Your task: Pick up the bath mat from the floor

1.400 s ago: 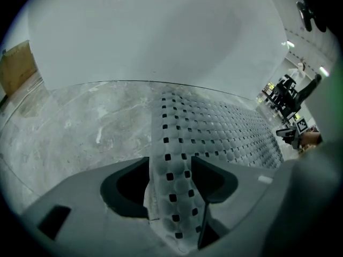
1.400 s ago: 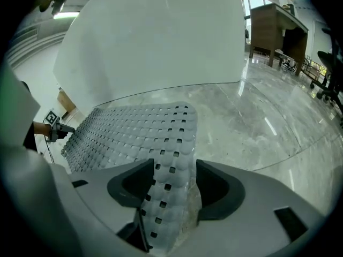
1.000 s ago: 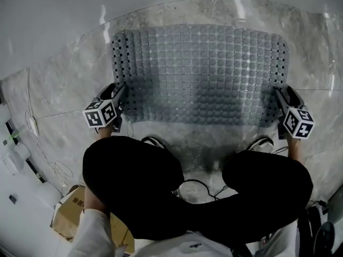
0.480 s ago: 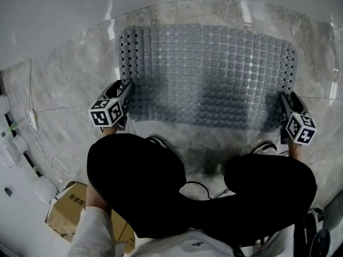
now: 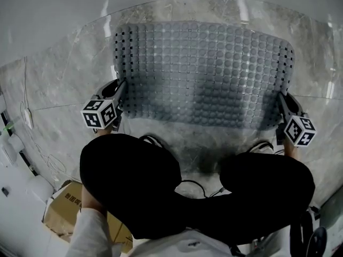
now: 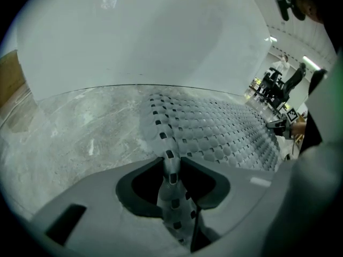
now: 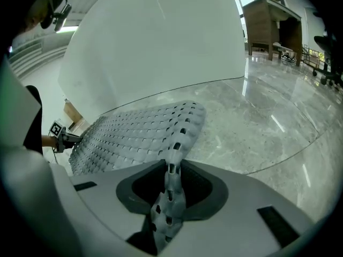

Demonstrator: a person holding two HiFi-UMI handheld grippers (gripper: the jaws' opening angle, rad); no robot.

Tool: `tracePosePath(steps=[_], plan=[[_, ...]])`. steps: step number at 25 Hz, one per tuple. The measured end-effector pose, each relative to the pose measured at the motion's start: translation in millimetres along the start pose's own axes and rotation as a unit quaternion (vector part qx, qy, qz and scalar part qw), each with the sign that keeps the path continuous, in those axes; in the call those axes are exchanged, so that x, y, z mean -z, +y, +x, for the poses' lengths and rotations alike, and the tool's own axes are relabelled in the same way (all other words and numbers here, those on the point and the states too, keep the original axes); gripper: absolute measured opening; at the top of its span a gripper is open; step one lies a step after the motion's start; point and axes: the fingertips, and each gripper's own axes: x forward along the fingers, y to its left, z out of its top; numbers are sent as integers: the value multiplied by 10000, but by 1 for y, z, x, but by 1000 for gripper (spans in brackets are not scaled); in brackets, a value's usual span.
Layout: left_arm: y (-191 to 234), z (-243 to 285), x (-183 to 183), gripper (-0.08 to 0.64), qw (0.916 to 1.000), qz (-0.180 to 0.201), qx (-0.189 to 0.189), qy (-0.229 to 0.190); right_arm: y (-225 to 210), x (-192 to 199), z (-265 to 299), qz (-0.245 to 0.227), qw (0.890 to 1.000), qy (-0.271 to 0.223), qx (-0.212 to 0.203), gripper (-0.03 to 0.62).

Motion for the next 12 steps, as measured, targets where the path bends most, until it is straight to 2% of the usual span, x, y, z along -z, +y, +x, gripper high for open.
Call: tracePosePath(steps=[3,6,12], plan=[[-10,-9,-6,95,9993,-101,321,-171,5,-3,-3,134,9996,-124,-194,74],[-18,-21,-14,89,9978,-293,524,-277,11,-10,-9,50,9996,-46,-260,67],[-54,-58,-39,80,9964,-232,817,-12,47,-41,-43,-192,9985,340,-378,60]])
